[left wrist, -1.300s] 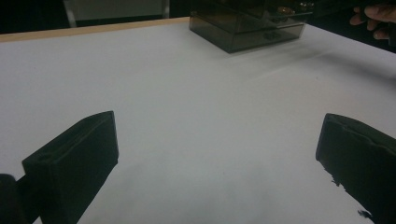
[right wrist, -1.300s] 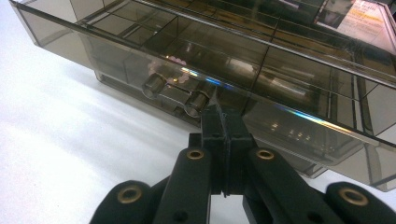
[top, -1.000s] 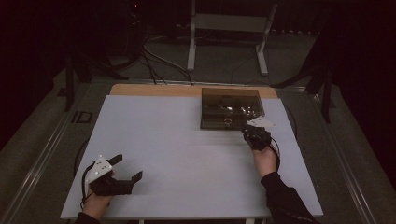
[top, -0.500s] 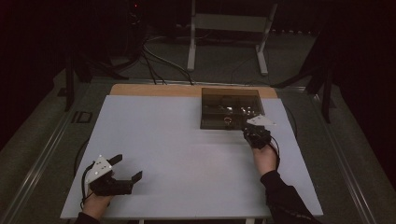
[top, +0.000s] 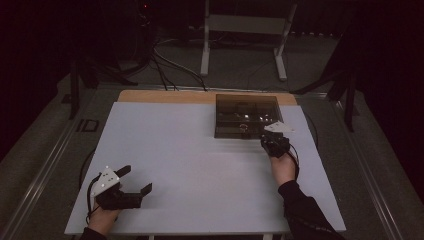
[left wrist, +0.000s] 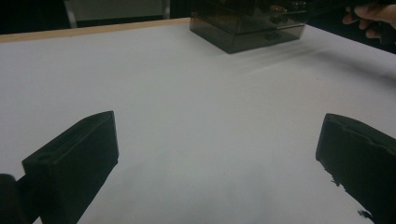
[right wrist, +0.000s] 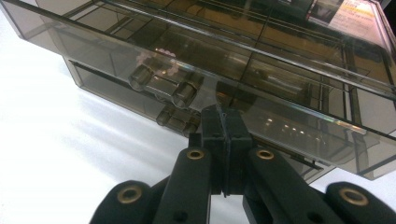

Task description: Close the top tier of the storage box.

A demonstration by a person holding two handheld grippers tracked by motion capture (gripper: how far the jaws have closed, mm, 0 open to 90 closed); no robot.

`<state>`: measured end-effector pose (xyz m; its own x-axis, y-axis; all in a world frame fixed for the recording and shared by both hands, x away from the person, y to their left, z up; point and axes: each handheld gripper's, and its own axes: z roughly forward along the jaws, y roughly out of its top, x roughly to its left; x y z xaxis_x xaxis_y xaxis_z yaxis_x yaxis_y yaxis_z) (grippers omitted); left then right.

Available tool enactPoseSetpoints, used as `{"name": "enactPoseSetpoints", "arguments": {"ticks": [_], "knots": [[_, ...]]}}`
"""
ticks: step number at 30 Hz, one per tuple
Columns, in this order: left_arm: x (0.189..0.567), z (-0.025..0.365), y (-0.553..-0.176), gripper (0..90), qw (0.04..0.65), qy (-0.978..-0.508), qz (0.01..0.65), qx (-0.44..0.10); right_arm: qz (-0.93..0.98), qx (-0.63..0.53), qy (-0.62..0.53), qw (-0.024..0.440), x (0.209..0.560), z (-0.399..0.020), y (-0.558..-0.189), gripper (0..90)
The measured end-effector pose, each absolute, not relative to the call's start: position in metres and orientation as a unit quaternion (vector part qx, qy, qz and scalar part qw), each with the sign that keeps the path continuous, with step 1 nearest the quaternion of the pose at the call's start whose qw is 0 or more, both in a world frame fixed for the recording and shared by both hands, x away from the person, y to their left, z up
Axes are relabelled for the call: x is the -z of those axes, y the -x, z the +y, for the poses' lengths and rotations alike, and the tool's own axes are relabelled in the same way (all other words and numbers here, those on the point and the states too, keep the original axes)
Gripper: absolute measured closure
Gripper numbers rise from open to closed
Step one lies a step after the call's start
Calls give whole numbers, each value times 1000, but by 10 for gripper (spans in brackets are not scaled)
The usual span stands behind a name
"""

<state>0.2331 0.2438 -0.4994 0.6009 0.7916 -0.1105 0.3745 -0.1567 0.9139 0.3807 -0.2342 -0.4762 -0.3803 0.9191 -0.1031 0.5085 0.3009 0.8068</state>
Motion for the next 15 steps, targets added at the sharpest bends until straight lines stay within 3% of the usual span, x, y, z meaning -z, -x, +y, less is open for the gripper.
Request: {"name": "enactPoseSetpoints", "arguments": {"ticks": [15], "knots": [[499,244,-233,0,513,-733,398,-203,752,-346,-479,293,479,-235,-386,900]]}}
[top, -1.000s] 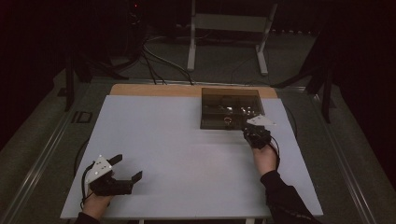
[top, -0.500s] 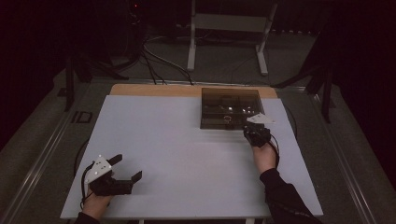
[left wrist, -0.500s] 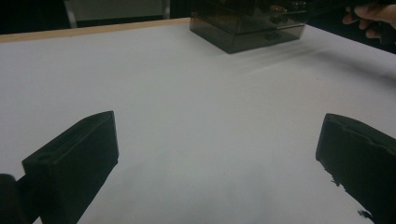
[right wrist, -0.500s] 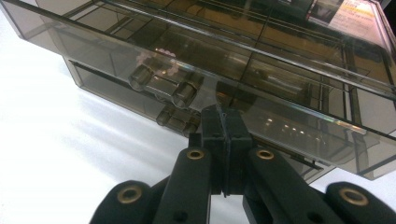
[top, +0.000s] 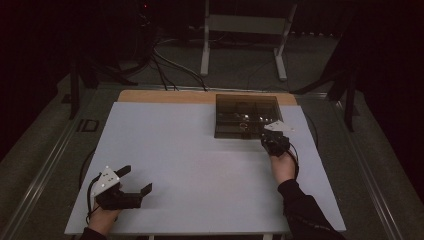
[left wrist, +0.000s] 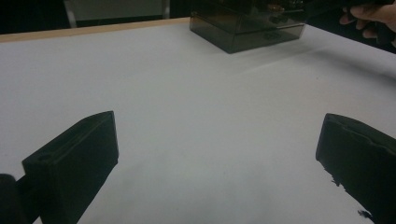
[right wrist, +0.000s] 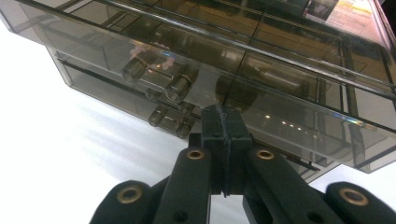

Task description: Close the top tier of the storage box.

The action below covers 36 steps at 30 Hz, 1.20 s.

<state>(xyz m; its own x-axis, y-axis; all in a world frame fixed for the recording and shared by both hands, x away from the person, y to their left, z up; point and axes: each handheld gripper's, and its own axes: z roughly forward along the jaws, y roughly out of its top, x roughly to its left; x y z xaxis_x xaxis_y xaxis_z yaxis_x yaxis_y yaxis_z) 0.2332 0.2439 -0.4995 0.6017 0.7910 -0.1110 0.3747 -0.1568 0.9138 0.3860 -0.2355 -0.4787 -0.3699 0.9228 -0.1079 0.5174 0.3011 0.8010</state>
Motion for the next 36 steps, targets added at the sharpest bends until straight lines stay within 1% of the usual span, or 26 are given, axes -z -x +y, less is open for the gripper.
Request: {"name": "enactPoseSetpoints", "arguments": {"ticks": [36], "knots": [[500,244,-233,0,514,-732,399,-203,750,-339,-485,297,479,-233,-401,900]]}}
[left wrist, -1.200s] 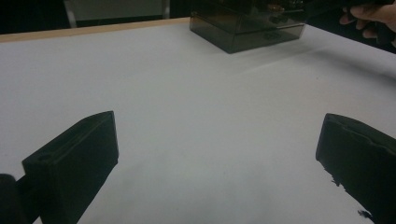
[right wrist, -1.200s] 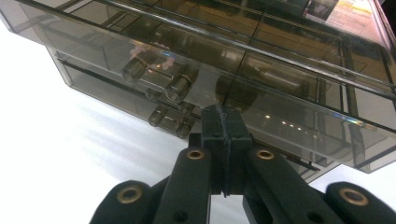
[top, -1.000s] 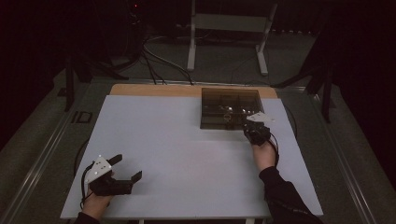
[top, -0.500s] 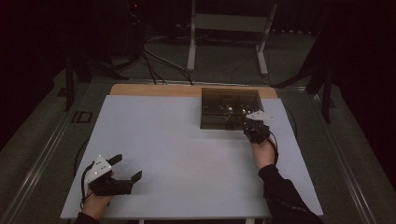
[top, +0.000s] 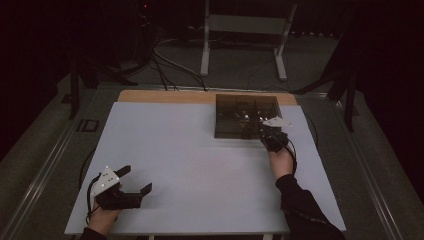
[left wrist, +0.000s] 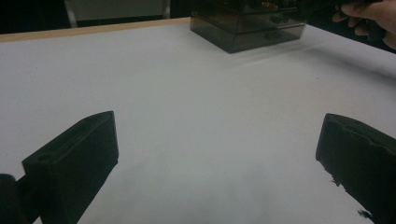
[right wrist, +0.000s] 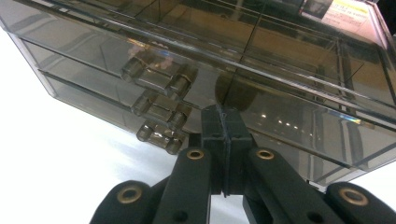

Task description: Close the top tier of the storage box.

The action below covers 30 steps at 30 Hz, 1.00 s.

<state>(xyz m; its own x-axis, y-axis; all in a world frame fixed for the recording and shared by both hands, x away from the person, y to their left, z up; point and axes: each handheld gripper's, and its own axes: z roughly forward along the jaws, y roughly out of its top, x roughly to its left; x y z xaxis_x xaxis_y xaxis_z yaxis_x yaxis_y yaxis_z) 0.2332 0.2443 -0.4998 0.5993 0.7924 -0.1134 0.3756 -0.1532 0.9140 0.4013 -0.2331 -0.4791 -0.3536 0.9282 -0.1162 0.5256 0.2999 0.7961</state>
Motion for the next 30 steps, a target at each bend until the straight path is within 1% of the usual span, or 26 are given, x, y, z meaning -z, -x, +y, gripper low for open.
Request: {"name": "enactPoseSetpoints", "arguments": {"ticks": [30], "knots": [[500,244,-233,0,513,-733,398,-203,748,-342,-488,292,479,-231,-405,900]]}}
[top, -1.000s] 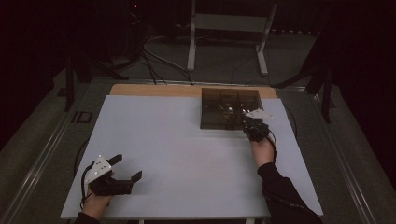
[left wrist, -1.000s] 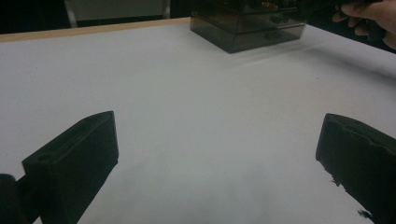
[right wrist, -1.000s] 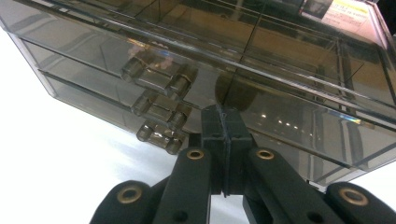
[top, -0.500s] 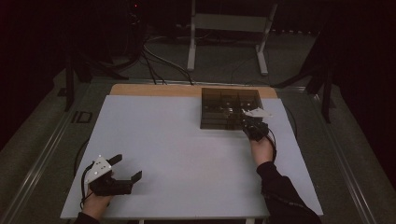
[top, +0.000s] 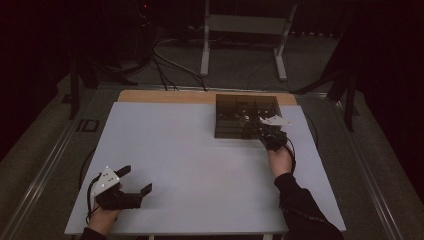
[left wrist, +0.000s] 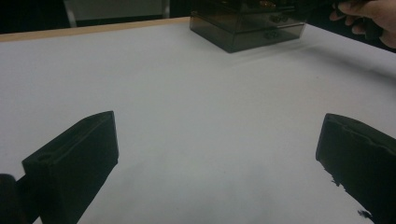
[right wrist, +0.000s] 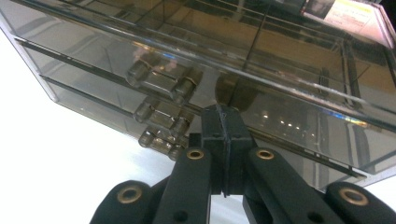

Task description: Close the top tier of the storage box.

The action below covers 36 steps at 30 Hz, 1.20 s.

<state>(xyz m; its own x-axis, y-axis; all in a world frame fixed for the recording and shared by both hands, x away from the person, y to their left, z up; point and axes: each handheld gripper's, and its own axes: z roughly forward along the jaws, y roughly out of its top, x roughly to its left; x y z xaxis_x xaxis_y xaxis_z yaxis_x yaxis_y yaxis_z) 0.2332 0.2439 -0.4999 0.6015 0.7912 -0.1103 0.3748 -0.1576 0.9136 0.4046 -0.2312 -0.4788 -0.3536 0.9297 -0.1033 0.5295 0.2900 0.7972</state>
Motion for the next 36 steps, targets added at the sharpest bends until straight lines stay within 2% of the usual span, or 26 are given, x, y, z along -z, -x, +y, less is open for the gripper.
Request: {"name": "enactPoseSetpoints", "arguments": {"ticks": [8,14,17,20,23,24,26,27,28,31,33,34,35,36], "knots": [[500,244,-233,0,514,-732,399,-202,738,-353,-508,269,478,-239,-403,900],[500,244,-233,0,514,-732,399,-203,740,-353,-506,268,477,-239,-399,900],[500,244,-233,0,515,-731,400,-203,735,-362,-512,259,475,-240,-397,811],[500,244,-233,0,515,-731,399,-202,732,-366,-513,258,474,-240,-395,789],[500,244,-233,0,516,-731,399,-202,728,-373,-516,254,472,-240,-392,716],[500,244,-233,0,516,-731,399,-202,728,-373,-516,254,472,-240,-392,716],[500,244,-233,0,516,-731,399,-201,726,-375,-518,253,471,-239,-391,629],[500,244,-233,0,516,-731,399,-201,726,-375,-518,253,471,-239,-391,629],[499,244,-233,0,516,-730,399,-201,724,-380,-521,248,470,-238,-390,538],[500,244,-233,0,515,-731,399,-201,716,-391,-527,239,467,-238,-388,416],[500,244,-233,0,516,-731,399,-201,716,-391,-528,235,467,-237,-389,382],[500,244,-233,0,516,-731,399,-201,714,-392,-530,233,468,-236,-388,289],[500,244,-233,0,516,-731,399,-201,714,-392,-530,233,468,-236,-388,289],[500,244,-233,0,516,-731,399,-201,711,-392,-536,232,467,-235,-387,160]]}}
